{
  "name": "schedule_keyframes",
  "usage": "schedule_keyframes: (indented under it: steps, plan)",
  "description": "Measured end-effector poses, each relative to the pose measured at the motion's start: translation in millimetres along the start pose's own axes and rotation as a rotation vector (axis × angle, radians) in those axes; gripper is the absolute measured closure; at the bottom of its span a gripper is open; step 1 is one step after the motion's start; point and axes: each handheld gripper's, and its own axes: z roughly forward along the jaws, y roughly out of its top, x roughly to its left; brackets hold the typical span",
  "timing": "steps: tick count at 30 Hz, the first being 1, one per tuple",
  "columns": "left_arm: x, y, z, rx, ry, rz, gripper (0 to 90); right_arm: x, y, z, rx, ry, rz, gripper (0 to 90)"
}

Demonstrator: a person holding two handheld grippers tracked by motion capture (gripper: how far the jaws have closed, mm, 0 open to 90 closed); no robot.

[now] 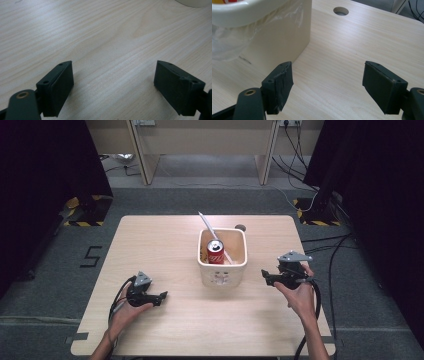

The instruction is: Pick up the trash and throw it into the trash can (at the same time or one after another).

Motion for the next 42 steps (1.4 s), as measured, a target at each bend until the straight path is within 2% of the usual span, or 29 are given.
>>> schedule_keyframes:
  steps: [7, 14, 17, 20, 24, 28, 33, 42]
  plan:
    - [0.0, 0.0, 0.0, 0.001, 0.001, 0.000, 15.5, 4.8, -10.7, 1.7, -0.003, 0.010, 0.003, 23.5]
    - [0.0, 0.1, -0.1, 0.002, 0.000, 0.000, 15.5, 7.0, -20.2, 6.9, -0.011, 0.007, 0.022, 21.8]
    - [0.1, 0.1, -0.1, 0.002, 0.000, 0.001, 15.5, 9.0, -24.0, 10.3, -0.017, 0.022, 0.035, 21.8]
    - [0.0, 0.0, 0.0, 0.000, 0.001, 0.000, 15.5, 12.5, -26.4, 14.4, 0.005, 0.010, 0.016, 21.4]
    - [0.0, 0.1, -0.1, 0.002, 0.000, 0.000, 15.5, 16.1, -29.2, 17.1, 0.008, 0.021, 0.010, 21.4]
    - [0.0, 0.0, 0.0, 0.001, 0.001, 0.000, 15.5, 18.4, -31.7, 17.5, 0.006, 0.024, 0.007, 21.4]
    - [0.0, 0.1, -0.1, 0.002, 0.000, 0.000, 15.5, 20.8, -37.1, 19.2, 0.027, 0.040, 0.004, 21.4]
    - [0.0, 0.1, -0.1, 0.002, 0.000, 0.000, 15.5, 21.4, -50.4, 22.1, 0.046, 0.033, 0.017, 21.6]
